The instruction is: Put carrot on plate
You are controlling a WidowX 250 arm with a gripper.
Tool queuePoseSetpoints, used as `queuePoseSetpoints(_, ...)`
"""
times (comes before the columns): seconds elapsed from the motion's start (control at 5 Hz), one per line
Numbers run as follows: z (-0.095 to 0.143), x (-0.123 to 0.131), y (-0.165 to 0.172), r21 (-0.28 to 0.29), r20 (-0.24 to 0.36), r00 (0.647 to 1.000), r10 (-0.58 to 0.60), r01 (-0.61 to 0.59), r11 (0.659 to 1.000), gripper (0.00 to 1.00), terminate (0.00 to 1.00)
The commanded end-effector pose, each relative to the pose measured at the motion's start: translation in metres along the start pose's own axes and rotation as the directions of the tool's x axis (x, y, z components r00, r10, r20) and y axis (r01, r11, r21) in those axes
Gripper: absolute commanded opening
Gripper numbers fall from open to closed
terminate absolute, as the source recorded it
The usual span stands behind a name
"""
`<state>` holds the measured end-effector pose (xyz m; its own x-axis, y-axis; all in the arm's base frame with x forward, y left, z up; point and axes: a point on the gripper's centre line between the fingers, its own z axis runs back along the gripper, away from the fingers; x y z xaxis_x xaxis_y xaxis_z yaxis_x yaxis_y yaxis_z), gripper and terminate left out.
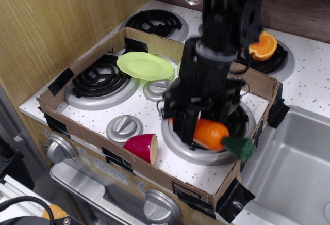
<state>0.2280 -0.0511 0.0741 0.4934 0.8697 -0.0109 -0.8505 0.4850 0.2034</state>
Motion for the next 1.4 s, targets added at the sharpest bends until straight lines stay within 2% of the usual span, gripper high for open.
queuePoseSetpoints(0.0,0.044,0.038,-0.018,0.020,0.244,0.964,-0.103,0.102,0.995,0.00,0.00)
queuePoseSetpoints(0.2,0.037,0.092,-0.022,-0.012,0.204,0.957,-0.206,0.213,0.977,0.00,0.00)
queuePoseSetpoints(0.6,0.056,0.166,-0.023,0.019,0.212,0.924,-0.317,0.320,0.947,0.00,0.00)
queuePoseSetpoints(0.8,0.051,0.183,-0.024,0.018,0.179,0.925,-0.334,0.337,0.941,0.00,0.00)
queuePoseSetpoints(1.0,0.029,0.193,-0.023,-0.021,0.165,0.932,-0.321,0.329,0.944,0.00,0.00)
queuePoseSetpoints(1.2,0.013,0.192,-0.022,-0.065,0.185,0.943,-0.277,0.293,0.954,0.00,0.00)
